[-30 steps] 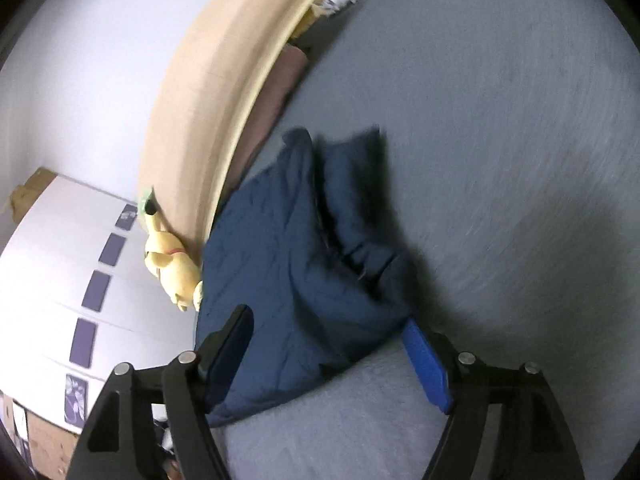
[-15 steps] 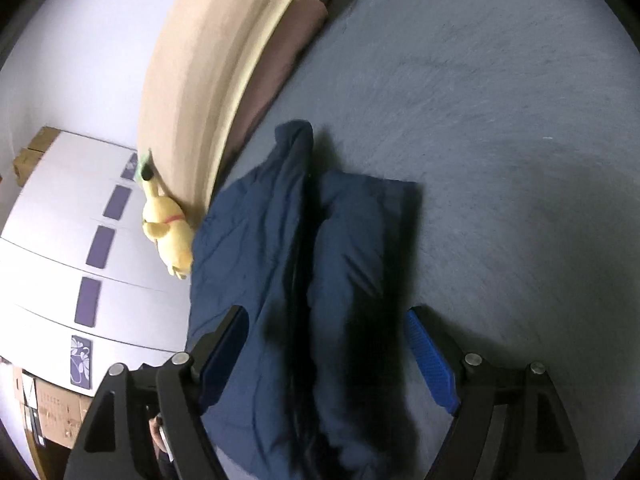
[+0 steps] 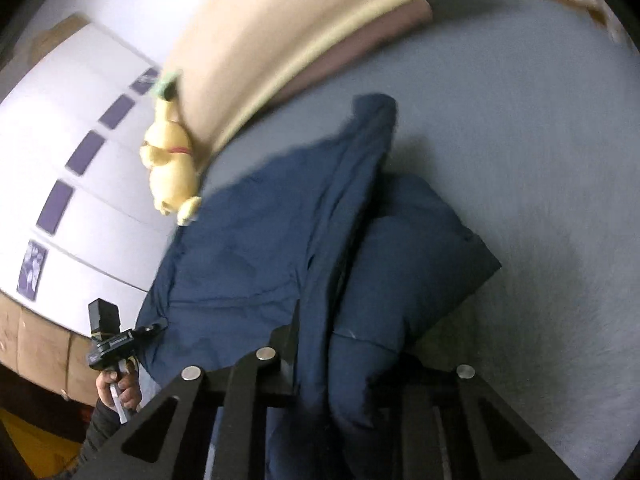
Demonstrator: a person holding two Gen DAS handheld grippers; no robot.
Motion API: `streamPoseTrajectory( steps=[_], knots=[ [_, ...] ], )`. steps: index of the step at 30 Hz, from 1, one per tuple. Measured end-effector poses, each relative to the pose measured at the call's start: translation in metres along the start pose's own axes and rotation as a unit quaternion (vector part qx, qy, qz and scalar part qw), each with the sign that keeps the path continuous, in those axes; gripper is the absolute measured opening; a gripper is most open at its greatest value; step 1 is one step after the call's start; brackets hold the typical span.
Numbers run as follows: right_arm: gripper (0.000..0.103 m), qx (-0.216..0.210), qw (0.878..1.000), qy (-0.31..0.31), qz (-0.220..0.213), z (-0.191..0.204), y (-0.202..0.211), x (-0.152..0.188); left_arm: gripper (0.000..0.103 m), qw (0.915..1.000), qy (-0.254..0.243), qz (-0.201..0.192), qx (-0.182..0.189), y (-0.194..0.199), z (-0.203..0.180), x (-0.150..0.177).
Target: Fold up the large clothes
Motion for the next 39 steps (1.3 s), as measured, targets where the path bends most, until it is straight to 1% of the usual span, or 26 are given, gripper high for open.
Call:
streamPoseTrajectory(
  steps=[3,6,8,9,11,13,15,17,19,20,21,22,23,24,26,27,29,31,32,33,35,36,37,39],
  knots=[
    [0.018,0.008,0.999,0.044,-0.019,0.041,0.029,-0.013,0.02,0.9992,-0.021,-0.032,0.01,0.036,-0.024,0.003],
    [0.017,0.011,0.997,0.071,-0.04,0.069,0.06,-0.012,0.019,0.9965,-0.048,-0.064,0.021,0.078,-0.046,0.011],
    [0.017,0.009,0.995,0.082,-0.05,0.076,0.08,-0.003,0.019,0.9942,-0.062,-0.083,0.029,0.103,-0.056,0.021],
    [0.017,0.008,0.995,0.087,-0.056,0.073,0.091,0.004,0.019,0.993,-0.069,-0.09,0.034,0.116,-0.056,0.029],
    [0.017,0.007,0.994,0.089,-0.063,0.073,0.1,0.02,0.019,0.9914,-0.077,-0.099,0.037,0.131,-0.054,0.047],
    [0.017,0.001,0.994,0.083,-0.067,0.07,0.101,0.039,0.019,0.9911,-0.08,-0.1,0.036,0.125,-0.056,0.061],
    [0.017,-0.003,0.996,0.063,-0.06,0.056,0.092,0.064,0.019,0.9929,-0.071,-0.091,0.031,0.11,-0.048,0.077],
    [0.017,0.002,0.998,0.049,-0.044,0.039,0.08,0.091,0.019,0.9949,-0.064,-0.076,0.016,0.094,-0.03,0.097],
    [0.017,0.012,0.999,0.028,-0.03,0.021,0.063,0.115,0.019,0.9974,-0.04,-0.06,0.001,0.074,-0.014,0.114],
    [0.02,0.013,1.0,0.012,-0.02,0.01,0.051,0.127,0.022,0.9981,-0.027,-0.056,-0.005,0.066,-0.003,0.122],
    [0.029,0.016,1.0,-0.007,-0.005,-0.001,0.039,0.138,0.031,0.9984,-0.021,-0.051,-0.013,0.061,0.003,0.126],
    [0.036,0.024,0.999,-0.025,0.0,-0.01,0.033,0.146,0.039,0.9989,-0.001,-0.039,-0.026,0.053,0.017,0.132],
    [0.056,0.033,0.998,-0.047,-0.001,-0.019,0.03,0.152,0.053,0.9987,0.012,-0.038,-0.033,0.051,0.024,0.134],
    [0.07,0.044,0.997,-0.066,-0.003,-0.027,0.032,0.157,0.063,0.998,0.022,-0.04,-0.044,0.054,0.029,0.137],
    [0.071,0.042,0.994,-0.102,-0.015,-0.035,0.042,0.161,0.064,0.9967,0.033,-0.047,-0.057,0.068,0.031,0.139],
    [0.072,0.045,0.992,-0.114,-0.026,-0.036,0.05,0.161,0.064,0.995,0.03,-0.057,-0.076,0.082,0.028,0.138],
    [0.072,0.084,0.986,-0.13,-0.067,-0.036,0.081,0.162,0.064,0.9898,0.008,-0.094,-0.107,0.111,0.016,0.137],
    [0.076,0.111,0.98,-0.126,-0.108,-0.023,0.109,0.165,0.065,0.9809,-0.014,-0.131,-0.143,0.136,0.001,0.139],
    [0.079,0.119,0.978,-0.116,-0.127,-0.011,0.122,0.165,0.069,0.9744,-0.03,-0.152,-0.162,0.148,-0.012,0.142],
    [0.082,0.122,0.977,-0.1,-0.145,0.005,0.133,0.168,0.07,0.9685,-0.045,-0.17,-0.176,0.157,-0.025,0.147],
    [0.087,0.136,0.974,-0.053,-0.172,0.042,0.149,0.178,0.071,0.9582,-0.067,-0.2,-0.193,0.165,-0.051,0.16],
    [0.09,0.149,0.971,-0.032,-0.185,0.062,0.15,0.184,0.071,0.955,-0.071,-0.207,-0.2,0.165,-0.061,0.165],
    [0.092,0.156,0.969,-0.018,-0.191,0.077,0.147,0.188,0.071,0.9521,-0.075,-0.212,-0.207,0.165,-0.072,0.173],
    [0.092,0.16,0.966,0.004,-0.201,0.109,0.143,0.208,0.072,0.9508,-0.075,-0.218,-0.207,0.165,-0.087,0.193]
  ],
)
Point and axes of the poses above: each gripper's, at about its wrist camera, not at the fingertips, and y roughly against the way its jaws point, z to its left, x to its underside, the point moved 6 cm from there along -y, roughly the way its jaws point, and after that the axes turned 5 degrees about y, right-handed, at the moved point
